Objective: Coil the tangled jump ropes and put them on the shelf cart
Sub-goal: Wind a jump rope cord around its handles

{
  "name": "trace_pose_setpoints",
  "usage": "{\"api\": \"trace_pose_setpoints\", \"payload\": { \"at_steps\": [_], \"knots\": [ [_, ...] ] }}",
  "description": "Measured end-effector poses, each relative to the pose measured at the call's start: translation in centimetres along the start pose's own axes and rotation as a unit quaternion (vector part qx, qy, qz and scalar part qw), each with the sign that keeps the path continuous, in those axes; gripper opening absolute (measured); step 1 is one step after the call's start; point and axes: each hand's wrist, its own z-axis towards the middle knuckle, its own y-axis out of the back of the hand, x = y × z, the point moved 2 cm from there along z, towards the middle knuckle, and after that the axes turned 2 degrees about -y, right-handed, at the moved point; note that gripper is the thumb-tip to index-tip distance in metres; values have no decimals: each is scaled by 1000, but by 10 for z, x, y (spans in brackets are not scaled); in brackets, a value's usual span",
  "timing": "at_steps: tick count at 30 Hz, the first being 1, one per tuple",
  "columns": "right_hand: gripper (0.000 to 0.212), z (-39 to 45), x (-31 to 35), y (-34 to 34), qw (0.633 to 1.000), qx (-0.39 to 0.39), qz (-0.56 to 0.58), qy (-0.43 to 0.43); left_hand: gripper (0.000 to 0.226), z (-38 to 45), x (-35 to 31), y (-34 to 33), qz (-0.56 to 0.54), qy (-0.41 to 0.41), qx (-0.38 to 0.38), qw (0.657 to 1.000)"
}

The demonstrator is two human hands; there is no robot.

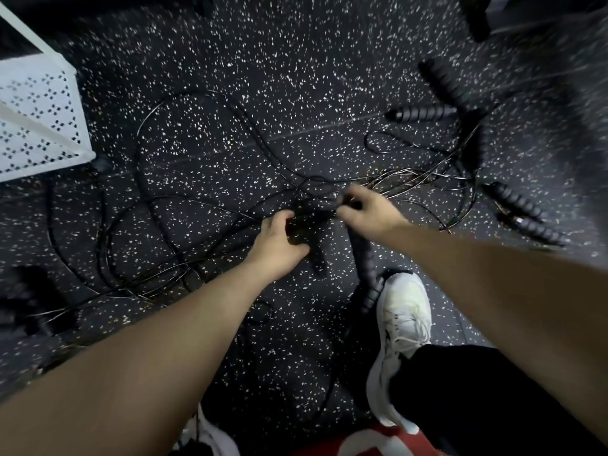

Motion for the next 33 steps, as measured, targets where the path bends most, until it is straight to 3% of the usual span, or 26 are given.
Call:
{"api": "trace_pose_setpoints", "payload": {
  "at_steps": [1,3,6,9,11,14,17,20,23,25,27,30,33],
  "knots": [
    [8,-4,0,-8,1000,17,15,2,71,-3,2,-1,3,8,-4,1000],
    [12,-14,1,-19,998,37,43,9,71,-10,9,-2,-16,29,-8,999],
    [16,-34,8,-32,995,67,72,31,80,-22,16,-2,-133,44,-8,990],
    [13,-59,23,-42,986,149,-30,66,90,-27,19,8,-216,39,-67,973],
    [17,-75,31,-45,974,174,-103,99,82,-34,19,22,-208,48,-149,966],
    [20,-92,40,-38,970,146,-115,154,76,-43,26,42,-95,57,-205,972],
    [21,-98,40,-30,975,118,-45,183,76,-49,29,49,0,-19,-98,995],
    [21,-103,44,-21,982,65,25,177,33,-63,21,52,84,-56,-22,995],
    [41,-113,56,-11,977,13,70,203,37,-76,16,55,92,-73,-53,992],
    [43,-125,70,-6,965,-16,101,243,55,-82,13,63,62,-69,-112,989],
    [41,-137,86,1,948,-53,164,267,54,-90,10,71,-16,-36,-137,990],
    [21,-150,105,16,920,-109,275,257,33,-102,8,75,-21,0,-110,994],
    [27,-154,109,30,929,-123,305,171,26,-117,7,71,8,20,-62,998]
  ]
}}
